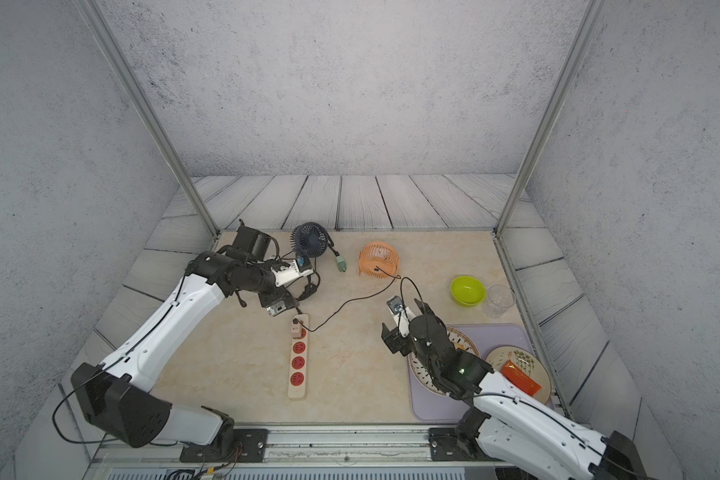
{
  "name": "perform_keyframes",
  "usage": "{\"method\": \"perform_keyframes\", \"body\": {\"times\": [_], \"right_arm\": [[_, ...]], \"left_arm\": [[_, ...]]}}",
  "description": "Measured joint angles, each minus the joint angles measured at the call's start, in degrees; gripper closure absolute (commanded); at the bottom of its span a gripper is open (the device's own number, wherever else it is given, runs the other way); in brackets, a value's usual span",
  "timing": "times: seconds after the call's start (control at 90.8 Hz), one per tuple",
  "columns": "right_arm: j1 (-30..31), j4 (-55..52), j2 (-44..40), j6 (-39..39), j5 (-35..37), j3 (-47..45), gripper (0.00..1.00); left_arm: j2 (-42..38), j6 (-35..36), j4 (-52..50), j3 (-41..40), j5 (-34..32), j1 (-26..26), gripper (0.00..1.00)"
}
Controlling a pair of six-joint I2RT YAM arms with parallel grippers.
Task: Plug the desk fan into the power strip
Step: Insert the plug into the socket.
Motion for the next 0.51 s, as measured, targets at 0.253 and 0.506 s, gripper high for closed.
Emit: {"method": "perform_keyframes", "body": {"times": [0.253,0.506], "right_arm": [[0.0,-1.5,16.8,0.9,-4.0,16.8,0.07],[-0.2,-6.2,35.5,4.9,-6.8,34.4,0.07]], "left_arm": [[9.3,-16.8,7.5,12.1,5.6,10.4,0.0],[28.8,-32.2,12.2,27.2,11.5,16.6,0.0]]}}
